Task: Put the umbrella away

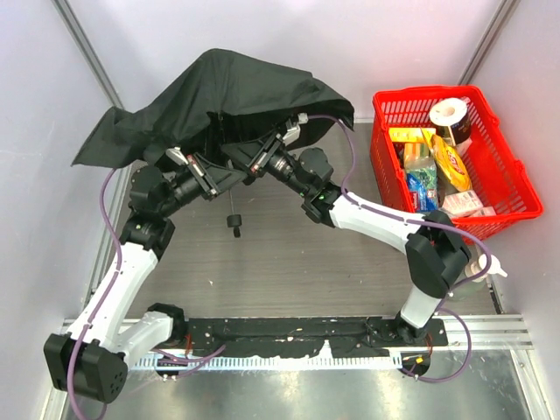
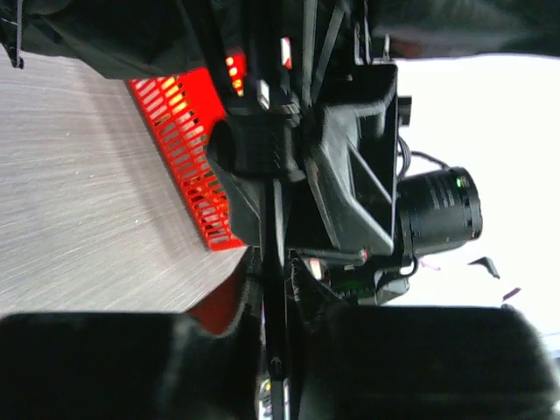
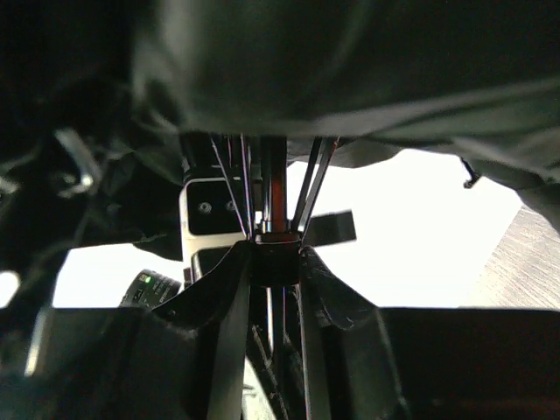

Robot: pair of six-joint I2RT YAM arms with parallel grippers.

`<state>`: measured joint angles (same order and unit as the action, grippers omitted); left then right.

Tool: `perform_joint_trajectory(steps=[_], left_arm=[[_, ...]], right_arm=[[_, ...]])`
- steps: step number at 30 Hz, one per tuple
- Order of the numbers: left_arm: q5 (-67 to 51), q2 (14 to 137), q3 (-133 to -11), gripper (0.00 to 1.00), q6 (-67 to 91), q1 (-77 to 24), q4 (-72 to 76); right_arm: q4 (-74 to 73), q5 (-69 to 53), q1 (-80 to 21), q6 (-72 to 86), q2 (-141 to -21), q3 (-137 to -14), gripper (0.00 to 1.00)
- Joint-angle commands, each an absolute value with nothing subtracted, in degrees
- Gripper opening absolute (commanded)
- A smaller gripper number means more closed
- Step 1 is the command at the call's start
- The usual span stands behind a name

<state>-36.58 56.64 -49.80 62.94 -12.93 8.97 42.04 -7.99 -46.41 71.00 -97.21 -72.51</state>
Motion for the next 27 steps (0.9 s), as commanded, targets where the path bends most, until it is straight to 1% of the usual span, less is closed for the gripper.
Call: perform_joint_trajectory(steps=[1,2,3,4,5,8,11,13,18,20,23,24,27], left_arm=[[-34.89,51.69,-47.47,0.40,58.98,-13.01,9.15],[-35.24,50.98,-46.16,0.49,58.97,-13.09,8.71],[-36.03,50.28,-44.75,0.56,59.32,-13.10,8.79],[-36.04,49.58,-42.65,0.59,59.85,-13.44,9.40],[-35.77,48.96,-40.36,0.65,61.07,-14.06,10.19],[-35.94,48.69,-33.86,0.58,65.55,-16.61,16.50],[-35.95,49.48,-30.85,0.58,68.03,-17.67,21.17],[-34.81,49.31,-32.33,0.61,65.67,-17.58,18.39],[-35.42,48.34,-38.57,0.68,58.64,-17.58,11.62],[-33.59,46.33,-41.56,0.67,53.47,-17.49,5.74],[-24.81,39.93,-43.24,0.65,48.88,-17.49,-2.97],[-22.78,38.08,-42.98,0.66,48.52,-17.66,-4.03],[-22.49,37.70,-40.79,0.81,53.85,-17.58,-0.37]], right_arm=[[51.41,-8.79,-42.98,75.06,-97.91,-73.74,0.01],[51.94,-8.53,-42.63,74.45,-97.91,-73.65,0.01],[52.99,-8.00,-42.10,74.36,-98.17,-73.83,0.01],[53.35,-7.91,-41.84,74.27,-98.43,-74.44,0.01],[54.48,-7.91,-41.49,74.44,-99.13,-74.70,0.01],[56.86,-8.35,-41.13,75.67,-100.98,-76.28,0.01],[57.91,-8.61,-41.31,76.02,-102.22,-76.12,0.01],[59.50,-8.35,-41.13,76.46,-101.69,-74.18,0.01],[57.57,-9.23,-40.87,73.57,-98.45,-71.02,0.01],[57.13,-9.49,-40.96,72.42,-97.48,-69.62,0.01],[57.92,-11.16,-40.78,71.46,-97.12,-69.00,0.01],[58.44,-11.68,-40.87,71.37,-97.12,-68.65,0.01],[59.67,-11.69,-40.96,71.80,-96.94,-67.94,0.01]])
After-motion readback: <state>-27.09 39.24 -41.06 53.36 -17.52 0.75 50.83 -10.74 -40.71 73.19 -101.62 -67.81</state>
